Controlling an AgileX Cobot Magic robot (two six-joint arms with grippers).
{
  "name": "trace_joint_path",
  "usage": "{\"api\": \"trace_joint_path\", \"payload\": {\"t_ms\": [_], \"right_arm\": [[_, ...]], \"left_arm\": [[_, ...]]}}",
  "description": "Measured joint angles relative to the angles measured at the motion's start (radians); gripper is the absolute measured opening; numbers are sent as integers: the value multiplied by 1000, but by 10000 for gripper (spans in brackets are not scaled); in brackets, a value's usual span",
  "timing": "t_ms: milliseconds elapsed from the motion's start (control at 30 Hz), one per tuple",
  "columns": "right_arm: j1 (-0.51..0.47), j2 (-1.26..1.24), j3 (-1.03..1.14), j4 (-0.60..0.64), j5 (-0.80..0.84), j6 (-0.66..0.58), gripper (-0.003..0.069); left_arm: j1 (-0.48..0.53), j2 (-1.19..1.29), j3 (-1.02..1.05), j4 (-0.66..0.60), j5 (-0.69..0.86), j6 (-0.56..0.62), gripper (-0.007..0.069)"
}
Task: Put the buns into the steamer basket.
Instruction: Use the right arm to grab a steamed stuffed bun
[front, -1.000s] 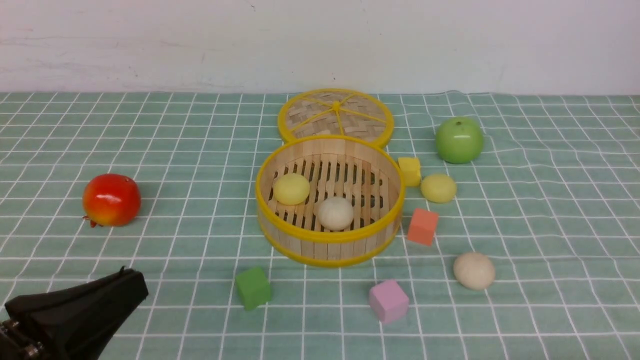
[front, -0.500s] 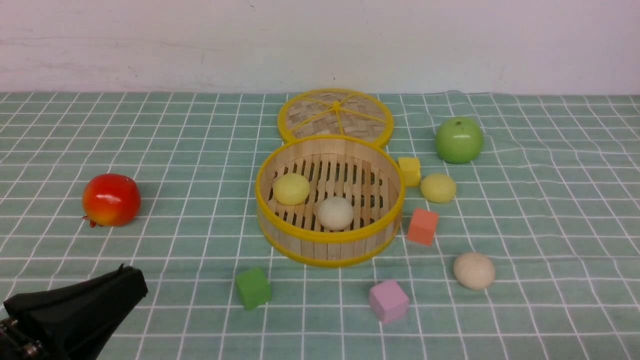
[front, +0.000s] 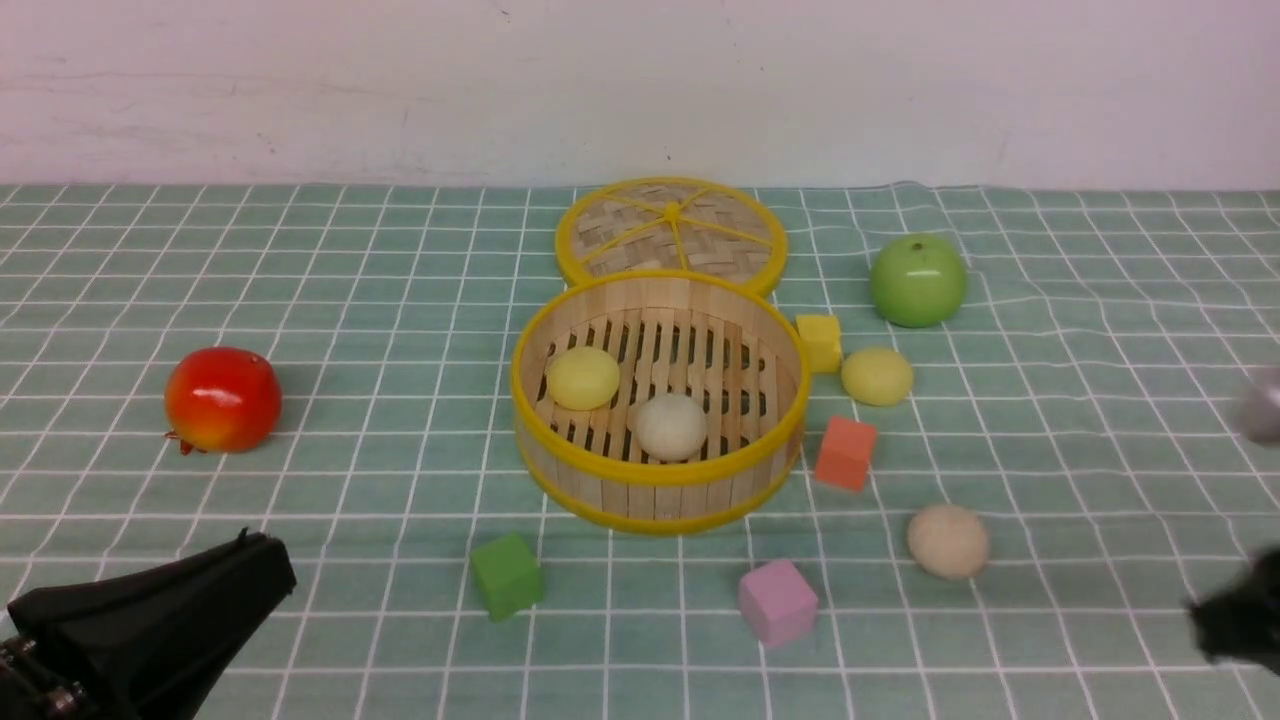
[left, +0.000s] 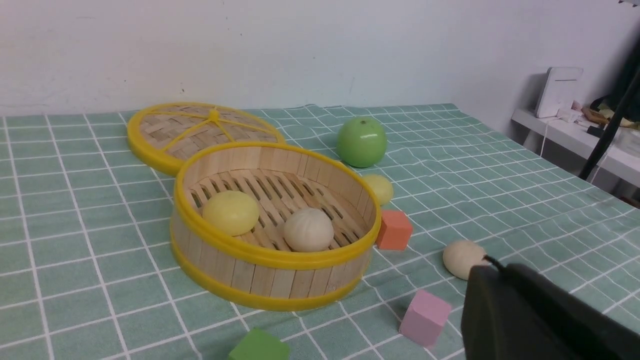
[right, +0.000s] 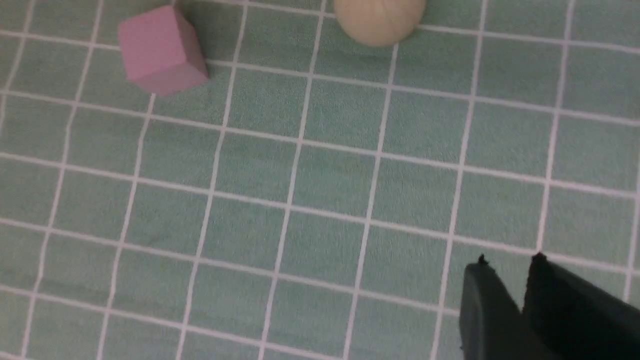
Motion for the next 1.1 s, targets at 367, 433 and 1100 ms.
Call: {"api": "trace_joint_path", "payload": {"t_ms": [367, 433, 1100], "right_arm": [[30, 503, -336, 78, -10, -98, 172], [30, 580, -370, 78, -27, -98, 213], [30, 775, -455, 43, -161, -67, 260]], "left_arm": [[0, 0, 0, 0, 0, 0, -13], [0, 0, 0, 0, 0, 0, -13], [0, 0, 0, 0, 0, 0, -10]]}}
